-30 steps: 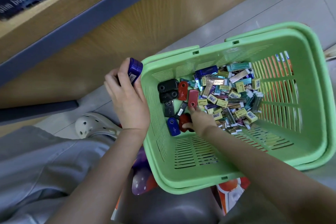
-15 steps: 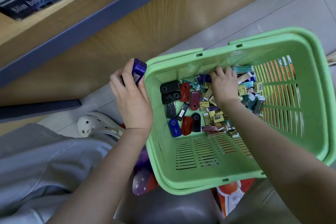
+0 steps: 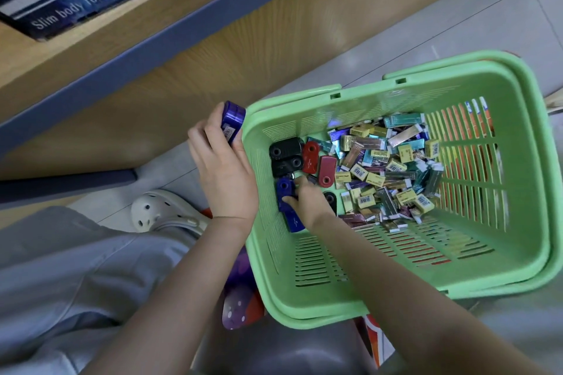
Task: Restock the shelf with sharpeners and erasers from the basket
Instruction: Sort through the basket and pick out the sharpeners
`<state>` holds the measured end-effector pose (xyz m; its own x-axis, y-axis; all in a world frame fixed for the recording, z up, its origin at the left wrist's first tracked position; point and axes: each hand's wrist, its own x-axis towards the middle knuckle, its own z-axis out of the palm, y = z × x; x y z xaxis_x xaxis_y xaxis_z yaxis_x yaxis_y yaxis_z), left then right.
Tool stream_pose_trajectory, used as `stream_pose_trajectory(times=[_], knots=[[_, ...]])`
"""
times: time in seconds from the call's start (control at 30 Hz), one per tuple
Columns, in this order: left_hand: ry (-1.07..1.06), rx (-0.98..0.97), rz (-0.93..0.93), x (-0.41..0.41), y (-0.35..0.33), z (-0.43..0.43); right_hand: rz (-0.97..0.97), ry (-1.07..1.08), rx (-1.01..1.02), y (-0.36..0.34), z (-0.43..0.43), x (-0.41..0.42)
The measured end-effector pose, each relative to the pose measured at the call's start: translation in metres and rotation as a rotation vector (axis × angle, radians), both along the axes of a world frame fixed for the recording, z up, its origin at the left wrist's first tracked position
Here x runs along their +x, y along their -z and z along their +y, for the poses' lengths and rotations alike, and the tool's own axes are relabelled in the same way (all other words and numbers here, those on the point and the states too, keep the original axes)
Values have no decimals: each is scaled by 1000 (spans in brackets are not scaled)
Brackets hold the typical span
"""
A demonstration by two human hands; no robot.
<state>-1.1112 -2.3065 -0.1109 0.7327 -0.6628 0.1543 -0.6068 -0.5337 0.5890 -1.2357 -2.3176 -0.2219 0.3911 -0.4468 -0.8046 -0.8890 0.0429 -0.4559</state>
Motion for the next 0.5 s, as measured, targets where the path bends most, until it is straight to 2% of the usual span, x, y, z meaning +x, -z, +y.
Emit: stream_pose_trajectory(times=[0.1,0.2,0.27,0.4,0.5], knots=[[5,-2,-1,0,0,1,-2,-222,-160,-6,-7,-9],[6,1,2,0,0,0,-31,-351,-526,-6,-32,-30],[-3,0,16,0,-1,0,52,-487,-705,0,-59,-49],[3,-6,40,-1,-4,-1,342,-935,-659,9,-108,-85],[5,1,36,0,-4,-1,388,-1077,-696,5,-123,-91]])
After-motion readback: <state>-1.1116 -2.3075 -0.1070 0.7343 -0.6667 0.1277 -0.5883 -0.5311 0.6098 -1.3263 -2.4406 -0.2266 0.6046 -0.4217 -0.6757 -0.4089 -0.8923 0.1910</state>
